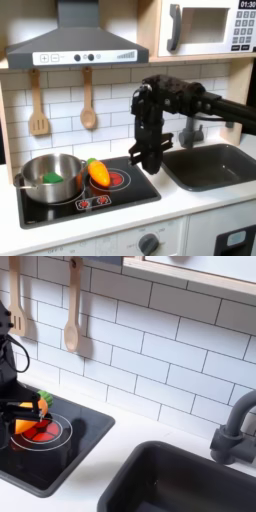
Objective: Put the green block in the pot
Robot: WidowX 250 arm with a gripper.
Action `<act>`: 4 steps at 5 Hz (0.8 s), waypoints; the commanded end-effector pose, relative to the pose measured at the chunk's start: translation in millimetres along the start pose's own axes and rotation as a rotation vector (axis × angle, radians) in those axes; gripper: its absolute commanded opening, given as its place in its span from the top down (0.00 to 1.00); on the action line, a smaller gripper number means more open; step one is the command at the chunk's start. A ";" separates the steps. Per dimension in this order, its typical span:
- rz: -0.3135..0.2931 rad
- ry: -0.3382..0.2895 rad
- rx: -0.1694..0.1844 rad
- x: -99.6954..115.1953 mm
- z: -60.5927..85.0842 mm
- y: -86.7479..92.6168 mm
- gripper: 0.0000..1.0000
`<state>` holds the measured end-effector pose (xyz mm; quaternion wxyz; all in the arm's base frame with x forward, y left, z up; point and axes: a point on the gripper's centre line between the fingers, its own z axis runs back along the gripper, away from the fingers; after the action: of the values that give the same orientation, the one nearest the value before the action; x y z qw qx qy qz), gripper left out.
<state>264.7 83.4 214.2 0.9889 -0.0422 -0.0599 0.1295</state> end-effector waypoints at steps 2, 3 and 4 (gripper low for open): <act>-0.084 0.003 -0.002 -21.1 3.9 -17.6 0.11; -0.077 0.010 -0.010 -19.4 2.5 -17.1 0.00; -0.088 0.003 -0.008 -22.4 4.4 -19.5 0.00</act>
<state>247.5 59.0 218.1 0.9935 -0.0438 -0.0607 0.0854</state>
